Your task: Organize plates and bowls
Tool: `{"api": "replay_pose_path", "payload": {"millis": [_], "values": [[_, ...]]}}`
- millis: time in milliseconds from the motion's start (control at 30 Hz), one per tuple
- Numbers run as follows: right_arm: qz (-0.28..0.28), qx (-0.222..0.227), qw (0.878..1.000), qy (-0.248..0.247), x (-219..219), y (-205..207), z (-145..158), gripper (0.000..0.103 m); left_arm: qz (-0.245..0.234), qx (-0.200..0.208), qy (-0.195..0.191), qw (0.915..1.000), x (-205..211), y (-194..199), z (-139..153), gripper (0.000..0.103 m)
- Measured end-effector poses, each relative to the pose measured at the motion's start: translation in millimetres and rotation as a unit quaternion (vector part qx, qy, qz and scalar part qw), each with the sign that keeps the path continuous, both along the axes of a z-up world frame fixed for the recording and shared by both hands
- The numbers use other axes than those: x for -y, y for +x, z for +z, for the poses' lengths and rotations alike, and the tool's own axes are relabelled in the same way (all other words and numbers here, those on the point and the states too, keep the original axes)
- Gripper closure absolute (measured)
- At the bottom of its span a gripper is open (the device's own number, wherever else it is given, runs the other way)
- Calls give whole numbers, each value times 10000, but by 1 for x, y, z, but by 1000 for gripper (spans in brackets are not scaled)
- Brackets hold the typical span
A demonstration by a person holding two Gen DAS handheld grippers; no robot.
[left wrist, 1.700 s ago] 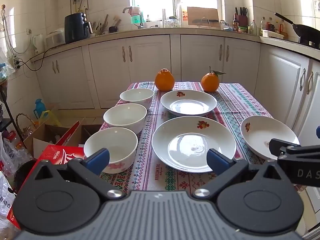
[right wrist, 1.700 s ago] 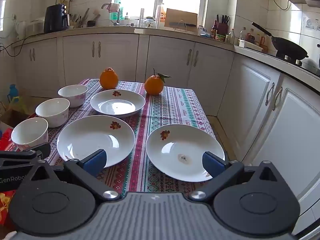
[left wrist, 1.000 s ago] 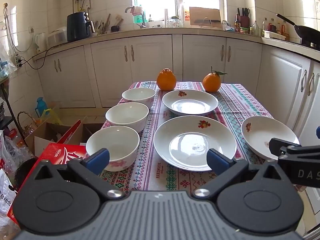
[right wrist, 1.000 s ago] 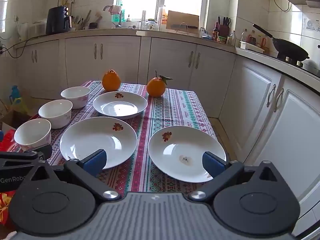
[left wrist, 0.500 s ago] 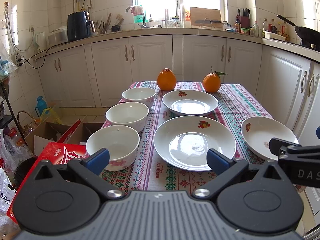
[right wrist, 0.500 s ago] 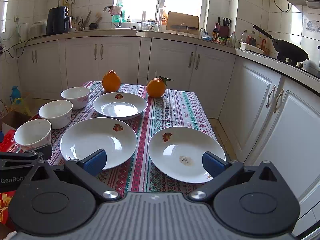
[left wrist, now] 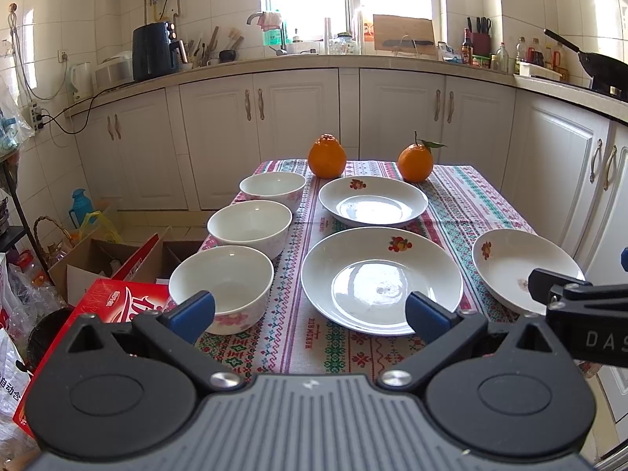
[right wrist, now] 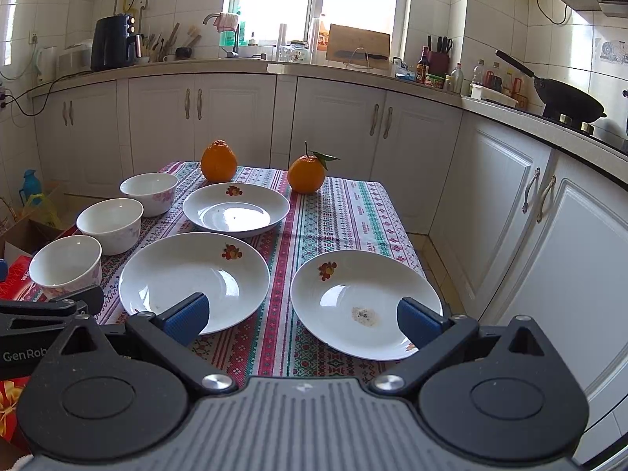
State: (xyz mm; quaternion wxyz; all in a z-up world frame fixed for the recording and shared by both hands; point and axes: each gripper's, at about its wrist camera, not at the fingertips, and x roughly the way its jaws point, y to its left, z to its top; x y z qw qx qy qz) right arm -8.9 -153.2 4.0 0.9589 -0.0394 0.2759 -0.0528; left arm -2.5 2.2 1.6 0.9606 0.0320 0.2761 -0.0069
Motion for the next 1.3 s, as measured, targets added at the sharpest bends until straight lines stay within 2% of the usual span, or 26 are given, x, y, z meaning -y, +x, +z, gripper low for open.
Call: {"api": "replay_pose_path", "payload": {"millis": [1300], "values": [[27, 37, 10000, -8, -1, 0, 1, 0, 35, -29, -44, 10000, -1, 1, 0, 1]]}}
